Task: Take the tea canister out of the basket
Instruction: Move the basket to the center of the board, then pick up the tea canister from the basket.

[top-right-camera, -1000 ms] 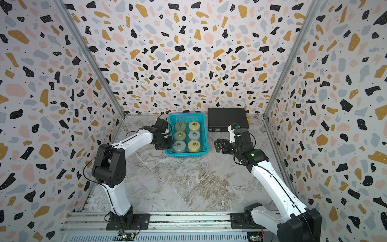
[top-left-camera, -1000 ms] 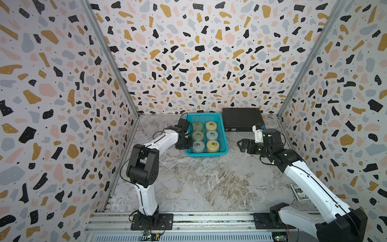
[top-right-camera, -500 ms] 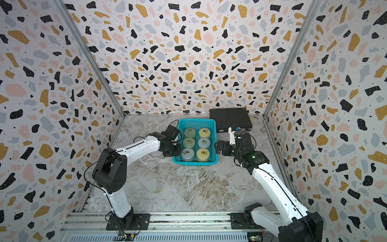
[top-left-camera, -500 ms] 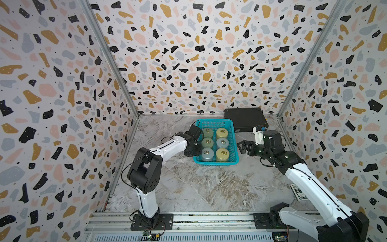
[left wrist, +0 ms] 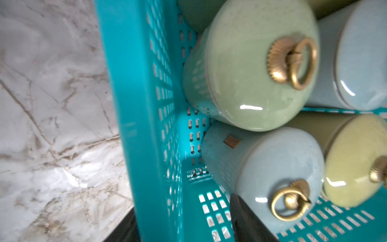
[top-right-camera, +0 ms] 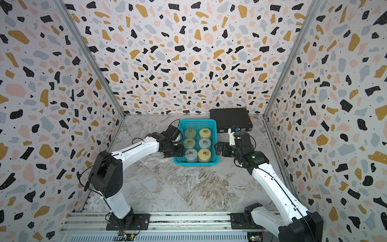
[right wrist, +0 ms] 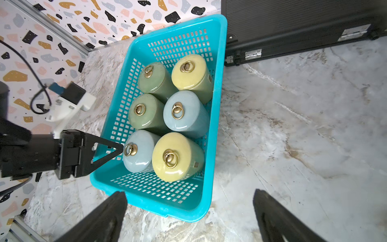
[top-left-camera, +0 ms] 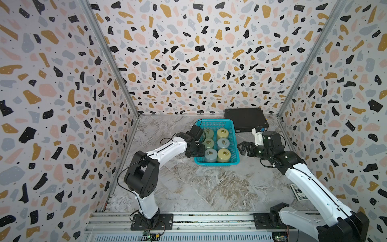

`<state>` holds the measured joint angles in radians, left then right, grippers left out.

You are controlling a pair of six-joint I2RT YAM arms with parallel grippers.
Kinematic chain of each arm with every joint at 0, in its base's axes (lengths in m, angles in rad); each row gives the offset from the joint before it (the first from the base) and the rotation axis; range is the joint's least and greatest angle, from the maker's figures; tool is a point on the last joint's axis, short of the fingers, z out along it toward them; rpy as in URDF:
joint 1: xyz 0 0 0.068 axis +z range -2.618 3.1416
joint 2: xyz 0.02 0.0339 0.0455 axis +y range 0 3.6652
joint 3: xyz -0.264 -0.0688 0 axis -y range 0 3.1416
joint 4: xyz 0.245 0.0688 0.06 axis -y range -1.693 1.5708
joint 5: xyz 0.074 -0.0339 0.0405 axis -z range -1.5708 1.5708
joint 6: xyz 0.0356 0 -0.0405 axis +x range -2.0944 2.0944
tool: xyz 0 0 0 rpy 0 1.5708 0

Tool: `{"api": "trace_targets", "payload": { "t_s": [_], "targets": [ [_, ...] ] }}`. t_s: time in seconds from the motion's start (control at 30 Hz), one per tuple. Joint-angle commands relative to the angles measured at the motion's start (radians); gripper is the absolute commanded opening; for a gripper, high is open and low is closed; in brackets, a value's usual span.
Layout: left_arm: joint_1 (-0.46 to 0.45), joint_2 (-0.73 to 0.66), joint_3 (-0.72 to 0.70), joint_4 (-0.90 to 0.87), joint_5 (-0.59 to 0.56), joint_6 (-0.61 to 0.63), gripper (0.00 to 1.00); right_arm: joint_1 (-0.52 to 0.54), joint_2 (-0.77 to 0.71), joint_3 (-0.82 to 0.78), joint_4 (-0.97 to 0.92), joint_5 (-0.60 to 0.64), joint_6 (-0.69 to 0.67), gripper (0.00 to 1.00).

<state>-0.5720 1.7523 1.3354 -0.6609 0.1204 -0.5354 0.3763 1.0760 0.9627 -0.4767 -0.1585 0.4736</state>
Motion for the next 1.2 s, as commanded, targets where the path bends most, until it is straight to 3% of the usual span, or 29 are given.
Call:
{"api": "trace_targets", "payload": {
  "t_s": [0.0,0.1,0.17,0.4,0.53,0.77,1.17],
  "targets": [
    [-0.006,-0.073,0.015,-0.017,0.014,0.004,0.73,0.013,0.026,0.067,-0.093,0.043,0.015,0.99],
    [-0.006,-0.135,-0.003,-0.025,-0.003,0.017,0.84,0.027,0.044,0.095,-0.135,0.078,0.012,0.99],
    [-0.005,-0.187,-0.010,-0.038,-0.028,0.027,1.00,0.037,0.062,0.119,-0.166,0.086,0.016,0.99],
    [-0.005,-0.376,-0.077,-0.036,-0.068,0.058,1.00,0.136,0.174,0.257,-0.344,0.190,0.025,0.99],
    [-0.003,-0.497,-0.158,0.014,0.005,0.042,0.99,0.191,0.256,0.321,-0.415,0.235,0.029,0.99],
    [-0.003,-0.597,-0.254,0.036,0.152,-0.009,1.00,0.251,0.418,0.432,-0.497,0.218,0.018,0.99],
    [-0.003,-0.703,-0.317,0.012,0.115,-0.049,1.00,0.297,0.637,0.516,-0.467,0.177,-0.071,0.91]
  ]
}}
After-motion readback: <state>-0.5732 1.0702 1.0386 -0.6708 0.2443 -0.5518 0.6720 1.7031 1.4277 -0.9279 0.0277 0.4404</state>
